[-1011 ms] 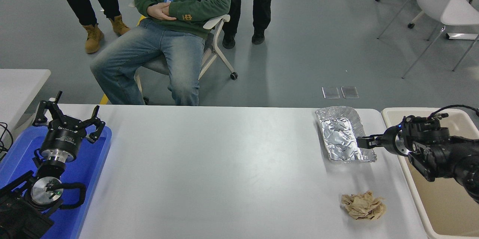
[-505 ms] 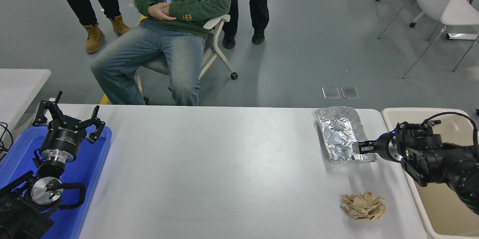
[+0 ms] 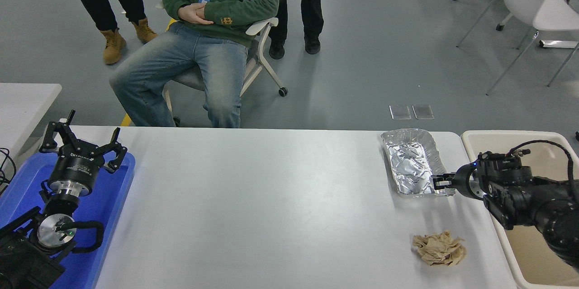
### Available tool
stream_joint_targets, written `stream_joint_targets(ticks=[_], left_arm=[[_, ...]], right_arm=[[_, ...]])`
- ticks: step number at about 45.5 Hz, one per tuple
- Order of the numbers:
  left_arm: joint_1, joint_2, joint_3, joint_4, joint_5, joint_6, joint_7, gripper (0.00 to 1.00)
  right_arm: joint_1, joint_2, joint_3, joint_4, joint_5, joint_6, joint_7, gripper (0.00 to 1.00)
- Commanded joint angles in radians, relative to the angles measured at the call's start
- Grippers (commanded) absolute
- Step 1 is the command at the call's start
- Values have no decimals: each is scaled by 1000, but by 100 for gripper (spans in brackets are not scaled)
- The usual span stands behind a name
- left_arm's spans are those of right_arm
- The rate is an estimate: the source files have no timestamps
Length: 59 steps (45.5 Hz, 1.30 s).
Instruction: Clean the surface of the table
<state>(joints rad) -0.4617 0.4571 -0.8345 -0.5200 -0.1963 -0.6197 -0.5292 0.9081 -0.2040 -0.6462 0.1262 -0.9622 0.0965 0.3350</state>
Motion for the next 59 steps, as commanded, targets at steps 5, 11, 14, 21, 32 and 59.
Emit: stream_joint_targets(ticks=[5,11,14,21,32,59], left_arm=[[0,0,0,0,0,0,0,100],[0,0,0,0,1,0,0,100],[-2,0,0,0,0,0,0,100],[0,0,0,0,0,0,0,100],[0,0,0,0,0,0,0,100],[0,0,0,0,0,0,0,100]], right_arm=[[14,5,13,-49,78,118,-1,0],[21,5,11,-56,137,141,7,0],[25,5,11,-56,137,146,7,0],[29,5,13,-56,155,152,9,0],[40,3,14,-51,261,193,21,0],[167,-173,74,-50,364,437,223,0]])
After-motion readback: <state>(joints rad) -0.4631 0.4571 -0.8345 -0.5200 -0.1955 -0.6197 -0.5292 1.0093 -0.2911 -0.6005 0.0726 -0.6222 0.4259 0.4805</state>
